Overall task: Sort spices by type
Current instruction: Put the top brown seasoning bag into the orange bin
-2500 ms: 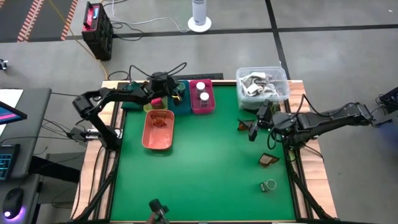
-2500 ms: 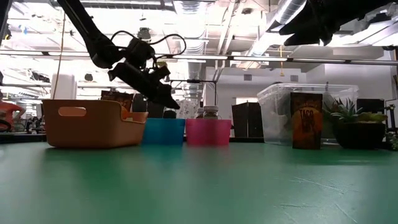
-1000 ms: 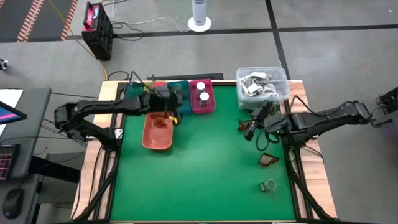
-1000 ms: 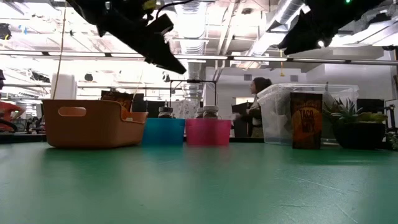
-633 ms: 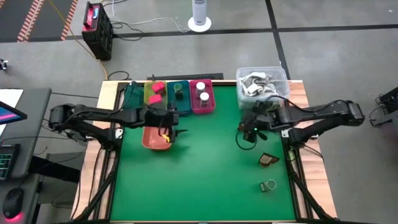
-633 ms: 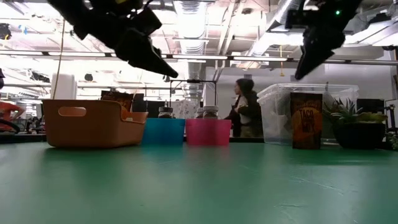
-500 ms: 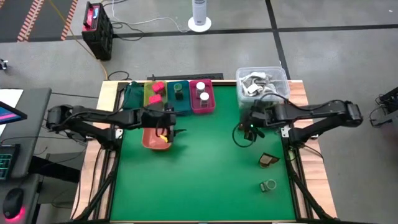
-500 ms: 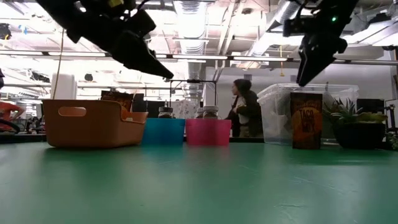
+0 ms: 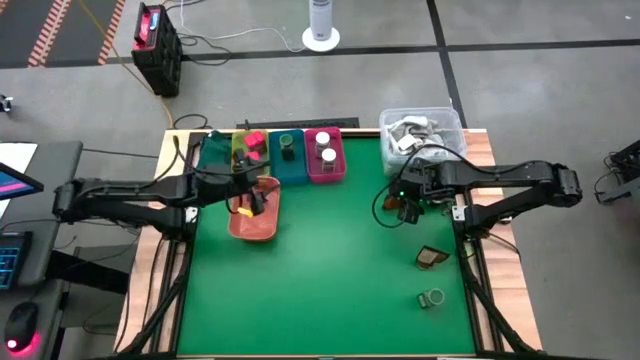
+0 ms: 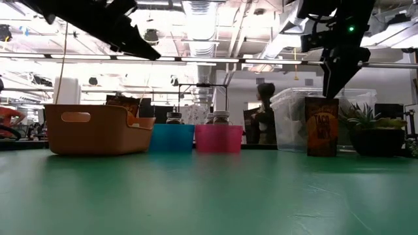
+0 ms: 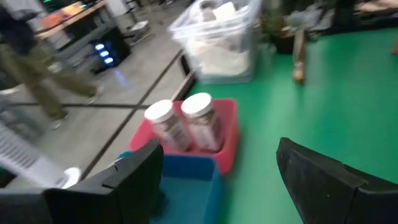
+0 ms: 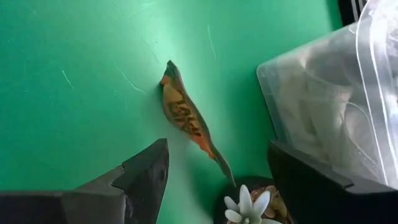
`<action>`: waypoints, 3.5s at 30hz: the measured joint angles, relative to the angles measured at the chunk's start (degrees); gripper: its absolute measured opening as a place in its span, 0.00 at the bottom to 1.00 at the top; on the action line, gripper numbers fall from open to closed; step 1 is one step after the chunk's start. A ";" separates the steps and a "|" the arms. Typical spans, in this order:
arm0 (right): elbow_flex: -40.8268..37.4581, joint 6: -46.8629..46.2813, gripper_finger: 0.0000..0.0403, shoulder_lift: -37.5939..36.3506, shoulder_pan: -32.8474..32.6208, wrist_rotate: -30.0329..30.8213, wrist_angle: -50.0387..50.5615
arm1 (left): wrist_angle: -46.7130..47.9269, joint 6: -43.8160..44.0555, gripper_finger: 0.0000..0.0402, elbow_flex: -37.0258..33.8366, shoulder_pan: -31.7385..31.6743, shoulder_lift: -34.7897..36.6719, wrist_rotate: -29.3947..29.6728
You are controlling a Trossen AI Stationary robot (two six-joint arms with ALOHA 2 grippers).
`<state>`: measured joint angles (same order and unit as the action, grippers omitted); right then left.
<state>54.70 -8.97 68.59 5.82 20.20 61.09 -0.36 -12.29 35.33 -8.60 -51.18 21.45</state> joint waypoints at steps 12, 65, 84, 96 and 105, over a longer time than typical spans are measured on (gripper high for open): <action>0.00 -0.64 0.75 0.03 0.37 -0.85 -0.23 | 2.90 0.15 0.74 0.00 -0.11 2.98 3.30; 24.25 1.97 0.04 25.01 -8.78 -8.56 -16.35 | -4.67 9.01 0.74 13.21 5.08 -23.12 -14.12; 29.57 4.50 0.04 28.14 -8.96 -8.37 -24.95 | -7.04 5.63 0.65 13.57 6.01 -23.06 -15.82; 29.57 4.49 0.05 28.22 -8.96 -8.34 -28.53 | -5.11 4.04 0.05 13.57 6.01 -23.06 -15.88; 29.57 6.47 0.18 28.22 -9.27 -8.30 -28.53 | -6.68 3.42 0.00 13.53 6.01 -22.61 -15.25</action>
<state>84.27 -2.50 96.82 -3.44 11.90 32.56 -7.03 -8.87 48.86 -2.59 -73.79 6.20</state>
